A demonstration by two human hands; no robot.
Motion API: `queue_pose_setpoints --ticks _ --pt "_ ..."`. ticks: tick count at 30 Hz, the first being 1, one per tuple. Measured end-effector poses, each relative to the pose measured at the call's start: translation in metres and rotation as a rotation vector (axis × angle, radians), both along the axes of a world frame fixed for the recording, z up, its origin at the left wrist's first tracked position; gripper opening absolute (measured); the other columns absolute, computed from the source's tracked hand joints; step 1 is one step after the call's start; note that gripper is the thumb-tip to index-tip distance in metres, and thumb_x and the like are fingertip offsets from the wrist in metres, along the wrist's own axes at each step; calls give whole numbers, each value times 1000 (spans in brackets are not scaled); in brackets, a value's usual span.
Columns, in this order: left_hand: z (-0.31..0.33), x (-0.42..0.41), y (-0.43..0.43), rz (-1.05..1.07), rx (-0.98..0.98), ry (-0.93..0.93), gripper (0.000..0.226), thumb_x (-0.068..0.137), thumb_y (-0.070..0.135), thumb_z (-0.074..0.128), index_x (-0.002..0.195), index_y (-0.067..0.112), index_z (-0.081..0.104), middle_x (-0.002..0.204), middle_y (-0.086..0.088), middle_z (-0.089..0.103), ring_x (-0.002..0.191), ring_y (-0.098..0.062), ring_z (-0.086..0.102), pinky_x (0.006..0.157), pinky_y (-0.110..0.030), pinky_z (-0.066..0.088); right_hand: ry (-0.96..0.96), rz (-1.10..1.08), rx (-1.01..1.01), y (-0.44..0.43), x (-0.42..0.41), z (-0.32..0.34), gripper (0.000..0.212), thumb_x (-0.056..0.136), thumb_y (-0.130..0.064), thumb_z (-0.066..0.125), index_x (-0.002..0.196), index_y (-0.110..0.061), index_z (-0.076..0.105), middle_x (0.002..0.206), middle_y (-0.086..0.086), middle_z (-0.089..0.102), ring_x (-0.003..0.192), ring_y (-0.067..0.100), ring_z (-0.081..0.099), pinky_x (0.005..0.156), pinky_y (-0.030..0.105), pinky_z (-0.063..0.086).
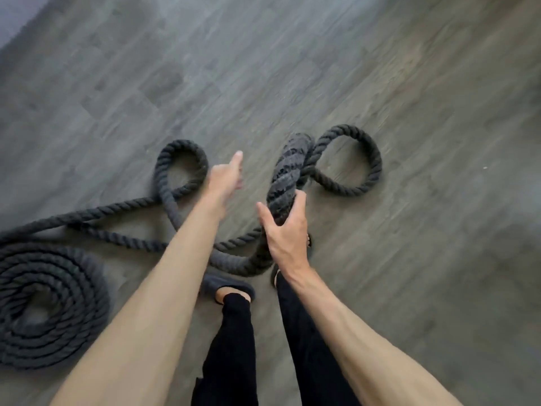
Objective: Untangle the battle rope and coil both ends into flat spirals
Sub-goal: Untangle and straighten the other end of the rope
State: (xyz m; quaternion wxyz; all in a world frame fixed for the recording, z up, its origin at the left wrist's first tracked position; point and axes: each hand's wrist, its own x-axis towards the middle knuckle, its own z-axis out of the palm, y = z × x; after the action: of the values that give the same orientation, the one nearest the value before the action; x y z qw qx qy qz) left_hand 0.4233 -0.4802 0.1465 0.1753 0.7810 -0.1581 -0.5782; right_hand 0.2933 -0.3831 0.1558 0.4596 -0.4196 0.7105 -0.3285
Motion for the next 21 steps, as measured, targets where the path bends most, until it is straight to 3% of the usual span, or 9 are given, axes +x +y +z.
queue_pose_setpoints --ticks 3,6,8,10,14,16,18,19,21 --pt "2 -55 -35 -79 225 587 75 90 70 42 114 0 54 105 -22 66 92 -32 67 85 -37 54 -48 148 -6 32 -5 -16 47 87 -26 78 119 -16 45 103 -15 61 96 -16 57 82 4 41" --pt "-9 -82 -39 -20 229 609 54 94 58 50 97 4 56 71 -14 65 51 -21 63 49 -25 55 -81 222 83 39 -29 -23 40 88 -48 72 113 -30 47 97 -19 65 92 -14 59 79 8 43" --pt "-13 -85 -29 4 215 590 38 96 46 55 91 8 54 64 -8 57 41 -17 53 42 -21 46 -142 338 207 28 -54 -25 18 95 -61 53 99 -43 53 84 -24 67 80 -8 62 75 21 46" --pt "-11 -84 -12 -5 194 625 30 96 39 57 97 9 54 66 -7 56 42 -18 51 44 -22 45 -301 216 354 8 -80 -34 47 101 -64 30 94 -38 68 77 -19 71 75 0 68 73 31 54" --pt "9 -92 41 -71 62 701 20 95 24 62 107 8 61 76 -12 65 55 -21 58 55 -28 52 -885 -338 837 -57 -115 -59 95 97 -74 17 136 6 49 93 20 73 87 31 74 78 43 61" --pt "19 -98 72 -137 57 740 26 93 20 64 116 8 59 87 -15 70 71 -23 65 70 -32 56 -1139 -547 872 -89 -122 -65 94 96 -74 22 123 12 49 108 30 65 114 39 65 98 49 52" --pt "24 -99 98 -170 64 763 32 92 17 66 122 9 57 102 -18 72 92 -21 68 86 -27 55 -1158 -632 830 -113 -123 -59 71 100 -66 34 100 2 55 86 18 64 79 30 73 70 36 61" --pt "24 -97 108 -169 68 766 31 92 14 66 122 11 58 109 -16 72 101 -18 67 93 -26 53 -1105 -587 812 -120 -121 -53 59 102 -59 39 89 -3 54 77 8 56 55 20 66 52 27 56" --pt "20 -89 119 -105 121 764 38 89 7 66 126 13 58 122 -11 69 111 -17 64 104 -31 45 -1009 -481 731 -117 -118 -41 42 104 -41 47 75 -11 48 71 1 40 41 11 48 42 20 43"
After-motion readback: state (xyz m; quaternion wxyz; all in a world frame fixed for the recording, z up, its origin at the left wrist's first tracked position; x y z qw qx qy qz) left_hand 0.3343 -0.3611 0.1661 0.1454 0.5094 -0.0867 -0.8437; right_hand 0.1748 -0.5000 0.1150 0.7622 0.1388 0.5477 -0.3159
